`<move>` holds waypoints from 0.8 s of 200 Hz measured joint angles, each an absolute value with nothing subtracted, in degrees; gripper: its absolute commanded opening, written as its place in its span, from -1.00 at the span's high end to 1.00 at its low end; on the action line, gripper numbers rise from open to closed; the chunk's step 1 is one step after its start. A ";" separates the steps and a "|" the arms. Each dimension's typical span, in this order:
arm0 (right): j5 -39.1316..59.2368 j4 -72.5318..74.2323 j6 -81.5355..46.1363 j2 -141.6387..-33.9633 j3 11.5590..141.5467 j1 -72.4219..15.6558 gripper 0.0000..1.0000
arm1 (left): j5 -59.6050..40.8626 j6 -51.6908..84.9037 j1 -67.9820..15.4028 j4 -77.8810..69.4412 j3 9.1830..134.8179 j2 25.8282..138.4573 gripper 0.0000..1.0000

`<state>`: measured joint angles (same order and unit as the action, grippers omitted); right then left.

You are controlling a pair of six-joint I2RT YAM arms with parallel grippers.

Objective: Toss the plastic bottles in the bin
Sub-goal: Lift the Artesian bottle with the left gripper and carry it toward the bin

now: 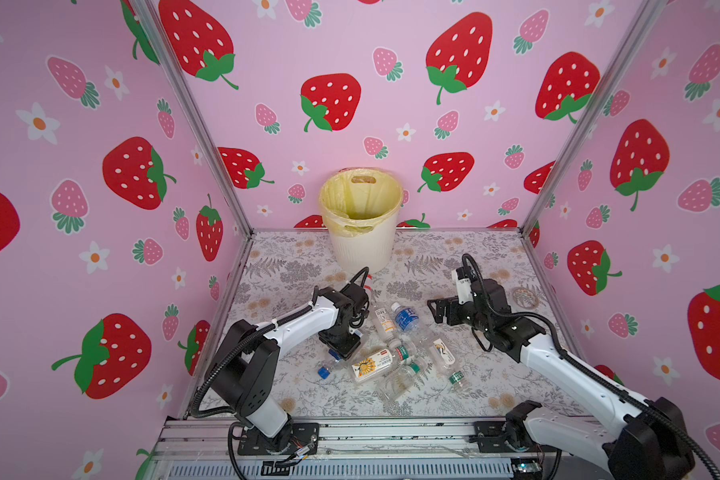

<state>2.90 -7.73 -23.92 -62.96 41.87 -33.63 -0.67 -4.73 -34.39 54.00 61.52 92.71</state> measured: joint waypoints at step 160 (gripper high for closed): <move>2.74 -7.73 -23.92 -62.96 41.87 -33.19 -0.99 | -0.49 -2.76 -34.37 54.74 62.54 81.71 0.01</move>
